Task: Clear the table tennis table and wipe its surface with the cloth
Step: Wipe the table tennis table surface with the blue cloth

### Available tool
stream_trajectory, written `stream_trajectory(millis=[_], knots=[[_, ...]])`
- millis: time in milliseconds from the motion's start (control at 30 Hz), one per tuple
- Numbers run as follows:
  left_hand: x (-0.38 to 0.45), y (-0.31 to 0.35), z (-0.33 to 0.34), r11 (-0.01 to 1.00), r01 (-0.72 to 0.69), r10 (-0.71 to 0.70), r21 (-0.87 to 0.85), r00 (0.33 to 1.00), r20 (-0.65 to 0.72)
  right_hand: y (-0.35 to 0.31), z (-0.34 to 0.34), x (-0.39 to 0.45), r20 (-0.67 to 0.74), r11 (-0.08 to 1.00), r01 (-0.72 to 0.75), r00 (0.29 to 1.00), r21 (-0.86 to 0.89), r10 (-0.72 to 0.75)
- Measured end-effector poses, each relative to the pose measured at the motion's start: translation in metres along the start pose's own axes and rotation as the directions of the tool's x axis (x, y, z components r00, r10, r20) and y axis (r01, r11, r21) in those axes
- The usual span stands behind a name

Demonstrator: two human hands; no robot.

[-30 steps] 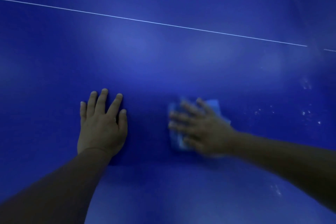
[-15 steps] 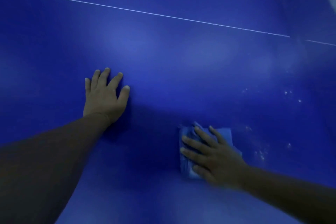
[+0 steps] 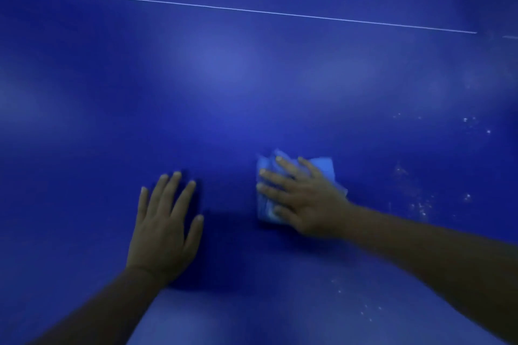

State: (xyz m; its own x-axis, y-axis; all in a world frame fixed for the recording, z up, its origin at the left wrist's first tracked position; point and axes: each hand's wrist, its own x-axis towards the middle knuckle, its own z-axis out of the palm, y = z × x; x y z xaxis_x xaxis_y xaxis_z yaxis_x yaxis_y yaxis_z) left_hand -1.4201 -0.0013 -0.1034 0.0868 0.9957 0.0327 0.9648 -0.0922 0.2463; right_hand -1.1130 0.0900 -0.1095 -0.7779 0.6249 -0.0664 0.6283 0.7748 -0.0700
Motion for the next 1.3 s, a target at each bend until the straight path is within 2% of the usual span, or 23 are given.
stream_trajectory(millis=[67,167,233,300,400,433,500,533,600,667,700,733,767,800,933,1033,1100,1133,1167,1200,1233,1267,1300], knots=[[-0.014,0.004,0.003,1.0,0.004,-0.004,0.013,0.999,0.053,0.054,-0.004,0.027,-0.027,0.983,-0.162,0.987,-0.091,0.16],[-0.021,0.004,0.009,0.999,0.012,-0.016,0.038,0.994,0.104,0.121,-0.02,0.076,-0.066,0.836,-0.549,0.834,-0.009,0.547],[-0.02,0.002,0.01,0.999,0.011,-0.015,0.036,0.995,0.103,0.123,-0.028,0.11,-0.048,0.774,-0.631,0.773,0.051,0.633],[-0.02,0.001,0.01,1.0,0.013,-0.016,0.025,0.994,0.105,0.092,-0.025,0.13,-0.046,0.834,-0.552,0.833,0.011,0.551],[-0.019,0.001,0.009,1.0,0.008,-0.01,0.021,0.994,0.106,0.006,-0.007,0.083,-0.079,0.995,-0.096,0.993,-0.03,0.094],[-0.019,0.001,0.009,1.0,0.008,-0.01,0.023,0.994,0.111,-0.016,0.0,0.049,-0.054,0.999,0.043,0.998,-0.032,-0.044],[-0.018,0.002,0.008,1.0,0.016,-0.019,0.027,0.993,0.113,-0.012,0.0,-0.005,-0.004,0.991,0.133,0.991,-0.009,-0.133],[-0.018,0.003,0.008,1.0,0.014,-0.017,0.026,0.993,0.117,0.009,0.0,-0.019,-0.018,0.996,0.079,0.997,-0.04,-0.079],[-0.018,0.005,0.007,1.0,0.018,-0.02,0.02,0.992,0.121,0.063,-0.004,-0.03,-0.079,0.964,-0.251,0.966,-0.091,0.244],[-0.019,0.004,0.007,1.0,0.016,-0.018,0.018,0.993,0.118,0.104,-0.014,-0.029,-0.079,0.789,-0.613,0.789,-0.036,0.609],[-0.018,0.004,0.007,1.0,0.015,-0.016,0.016,0.993,0.117,0.109,-0.017,-0.026,-0.071,0.701,-0.713,0.699,0.005,0.712],[-0.019,0.004,0.007,1.0,0.014,-0.016,0.012,0.993,0.117,0.101,-0.017,-0.023,-0.086,0.657,-0.754,0.653,0.029,0.753],[-0.019,0.004,0.006,1.0,0.016,-0.016,0.005,0.993,0.119,0.086,-0.013,-0.022,-0.099,0.661,-0.75,0.656,0.024,0.748],[-0.019,0.004,0.006,1.0,0.019,-0.019,0.001,0.993,0.121,0.062,-0.009,-0.026,-0.131,0.705,-0.71,0.699,-0.003,0.703],[-0.019,0.004,0.006,1.0,0.02,-0.021,0.006,0.991,0.134,-0.078,0.006,-0.101,-0.039,0.938,-0.343,0.939,-0.043,0.342],[-0.018,0.005,0.004,0.999,0.032,-0.03,-0.012,0.991,0.133,-0.103,0.003,-0.153,0.03,0.993,-0.109,0.993,-0.034,0.11],[-0.019,0.006,0.003,0.999,0.03,-0.027,-0.031,0.992,0.12,-0.074,0.004,-0.15,0.088,0.99,-0.101,0.99,-0.103,0.11],[-0.019,0.006,0.001,0.999,0.017,-0.013,-0.036,0.994,0.113,-0.06,0.004,-0.141,0.067,0.969,-0.218,0.972,-0.115,0.226],[-0.02,0.006,0.001,0.999,-0.007,0.011,-0.041,0.994,0.107,-0.049,0.004,-0.129,0.024,0.911,-0.405,0.913,-0.076,0.407],[-0.02,0.006,0.001,0.999,-0.027,0.032,-0.046,0.994,0.104,-0.044,0.001,-0.114,-0.037,0.803,-0.596,0.803,-0.016,0.595],[-0.02,0.005,0.001,0.998,-0.038,0.043,-0.051,0.993,0.11,-0.044,0.0,-0.099,-0.076,0.654,-0.755,0.65,0.054,0.756],[-0.021,0.005,0.001,0.998,-0.041,0.047,-0.056,0.991,0.122,-0.048,0.001,-0.083,-0.098,0.507,-0.854,0.498,0.118,0.861],[-0.022,0.005,0.001,0.998,-0.039,0.046,-0.055,0.99,0.135,-0.057,0.002,-0.07,-0.095,0.398,-0.906,0.387,0.148,0.917]])
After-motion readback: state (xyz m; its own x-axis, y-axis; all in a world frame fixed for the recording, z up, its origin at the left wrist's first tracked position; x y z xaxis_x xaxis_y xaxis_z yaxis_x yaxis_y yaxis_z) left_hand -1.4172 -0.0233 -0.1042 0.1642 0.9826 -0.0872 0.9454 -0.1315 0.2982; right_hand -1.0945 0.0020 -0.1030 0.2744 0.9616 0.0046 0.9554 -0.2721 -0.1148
